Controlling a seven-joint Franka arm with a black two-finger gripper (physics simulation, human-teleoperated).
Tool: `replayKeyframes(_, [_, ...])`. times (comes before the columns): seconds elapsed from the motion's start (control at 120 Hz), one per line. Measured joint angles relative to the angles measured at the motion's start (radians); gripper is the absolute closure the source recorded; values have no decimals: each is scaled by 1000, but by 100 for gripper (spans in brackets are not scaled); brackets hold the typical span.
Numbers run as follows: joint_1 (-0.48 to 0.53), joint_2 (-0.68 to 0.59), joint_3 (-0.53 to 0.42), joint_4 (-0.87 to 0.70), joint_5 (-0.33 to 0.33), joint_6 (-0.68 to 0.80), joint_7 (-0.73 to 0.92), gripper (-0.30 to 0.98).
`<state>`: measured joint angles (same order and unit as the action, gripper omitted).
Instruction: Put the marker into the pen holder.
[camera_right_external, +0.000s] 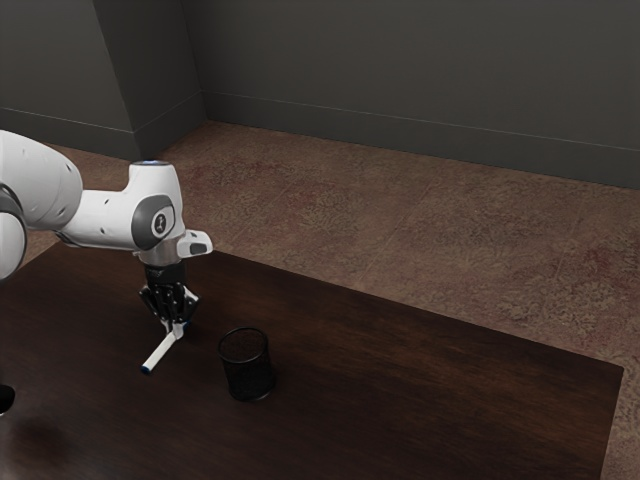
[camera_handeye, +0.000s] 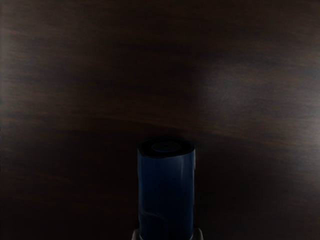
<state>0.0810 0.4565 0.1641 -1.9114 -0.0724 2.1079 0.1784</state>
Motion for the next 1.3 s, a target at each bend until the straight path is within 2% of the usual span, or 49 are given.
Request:
replayKeyframes(0.2, [-3,-48,-4,-2,33,12,-1,79])
replayKeyframes(0.467, [-11,-244,-77,-113,143,133,-8,79])
replayKeyframes(0.658, [-20,-391,-180,-210,169,232,-30,79])
replayKeyframes(0.892, [-27,-580,-313,-344,213,273,-115,79])
replayKeyframes(1.142, [-31,-605,-383,-377,224,283,-236,79])
replayKeyframes(1.3, [-31,-584,-392,-378,225,291,-298,79])
